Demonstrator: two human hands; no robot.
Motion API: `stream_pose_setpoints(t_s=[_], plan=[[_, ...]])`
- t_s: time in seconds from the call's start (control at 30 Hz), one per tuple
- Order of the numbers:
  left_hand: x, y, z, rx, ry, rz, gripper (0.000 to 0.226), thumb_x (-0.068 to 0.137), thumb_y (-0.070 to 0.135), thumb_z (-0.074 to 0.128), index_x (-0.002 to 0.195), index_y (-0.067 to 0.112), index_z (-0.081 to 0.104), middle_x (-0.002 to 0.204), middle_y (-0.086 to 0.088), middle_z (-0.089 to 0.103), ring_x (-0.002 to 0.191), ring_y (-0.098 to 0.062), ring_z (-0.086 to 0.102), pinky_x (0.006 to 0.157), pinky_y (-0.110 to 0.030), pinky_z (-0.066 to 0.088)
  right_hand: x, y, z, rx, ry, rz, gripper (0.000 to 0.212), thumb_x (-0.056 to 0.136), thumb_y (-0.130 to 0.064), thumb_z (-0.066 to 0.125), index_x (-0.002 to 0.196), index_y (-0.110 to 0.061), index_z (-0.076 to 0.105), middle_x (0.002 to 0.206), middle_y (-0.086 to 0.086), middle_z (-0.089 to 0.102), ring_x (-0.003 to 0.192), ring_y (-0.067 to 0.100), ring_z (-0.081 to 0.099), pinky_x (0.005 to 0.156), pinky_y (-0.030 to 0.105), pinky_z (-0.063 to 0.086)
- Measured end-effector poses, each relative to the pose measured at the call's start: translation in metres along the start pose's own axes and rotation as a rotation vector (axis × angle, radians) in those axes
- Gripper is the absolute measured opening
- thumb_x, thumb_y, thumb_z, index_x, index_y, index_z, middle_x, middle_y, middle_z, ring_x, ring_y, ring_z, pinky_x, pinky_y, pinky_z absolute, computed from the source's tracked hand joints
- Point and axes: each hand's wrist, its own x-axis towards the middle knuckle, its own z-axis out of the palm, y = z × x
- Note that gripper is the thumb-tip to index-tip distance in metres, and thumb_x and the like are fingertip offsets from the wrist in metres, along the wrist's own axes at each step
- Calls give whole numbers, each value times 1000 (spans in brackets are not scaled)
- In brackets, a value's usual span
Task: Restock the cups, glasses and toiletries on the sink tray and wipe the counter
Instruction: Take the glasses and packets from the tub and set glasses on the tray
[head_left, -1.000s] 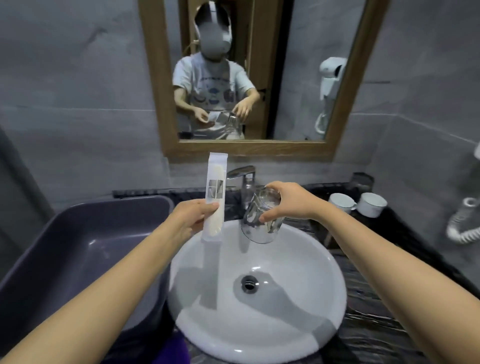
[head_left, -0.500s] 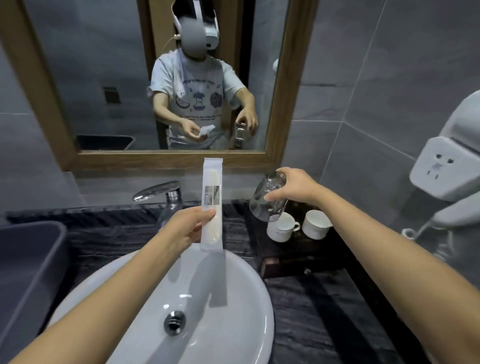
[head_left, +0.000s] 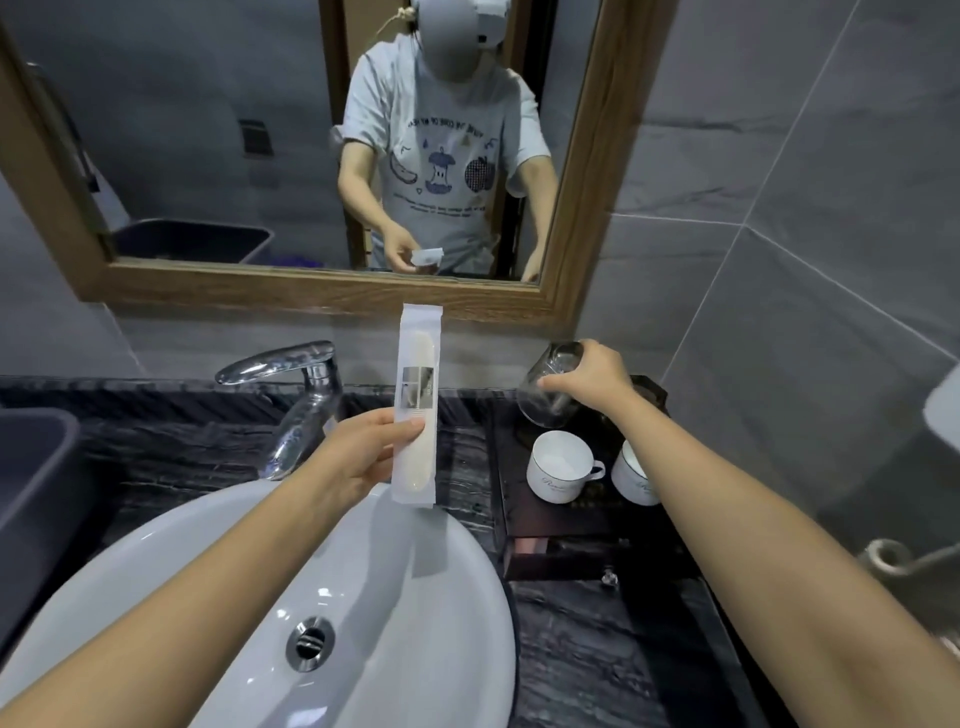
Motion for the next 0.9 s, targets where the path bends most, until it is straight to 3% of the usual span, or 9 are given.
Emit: stream_pose_setpoints(t_s=[0.1,0.17,0.33,0.47,0.6,0.7,0.9], plan=[[8,-5,1,-15,-11,-19,13,81,10,66,94,11,68,89,-5,73,80,-18,69,67,-28,53,5,10,8,-22,-14,18,80,62,-41,83,124,-4,49,120,11,60,102,26,59,72,32,46],[12,-9,2,-20,-22,-28,11,81,9,66,91,12,68,85,-3,74,77,-16,70,64,-26,54,9,14,12,-43,-26,18,78,63,-41,83,123,-4,51,119,12,61,104,28,60,71,32,45],[19,-20,5,-37,-45,-56,8,81,8,65,87,13,68,73,1,76,66,-11,71,54,-21,56,15,22,22,-124,-83,23,68,66,-41,82,114,-2,55,111,13,62,85,23,55,64,33,43],[22,-25,9,-53,-55,-71,8,81,7,65,86,12,67,69,2,75,62,-10,70,52,-20,55,16,21,23,-150,-86,22,67,67,-39,82,112,2,55,111,18,63,95,32,61,76,45,51],[22,-29,14,-59,-54,-86,11,80,7,65,90,11,67,77,-2,73,63,-11,70,52,-20,55,16,20,23,-146,-153,5,62,67,-35,82,110,4,59,107,20,68,95,33,65,76,41,53],[20,-32,17,-64,-54,-97,7,81,5,64,83,12,66,69,0,73,58,-9,68,50,-18,54,14,19,25,-151,-163,-14,63,66,-33,82,112,4,60,111,20,67,99,34,65,85,47,53],[17,-37,19,-69,-40,-110,8,80,5,66,80,13,65,63,1,73,57,-9,69,48,-18,53,15,21,26,-154,-163,-31,64,65,-38,82,114,-4,56,113,12,63,98,28,60,82,40,52]])
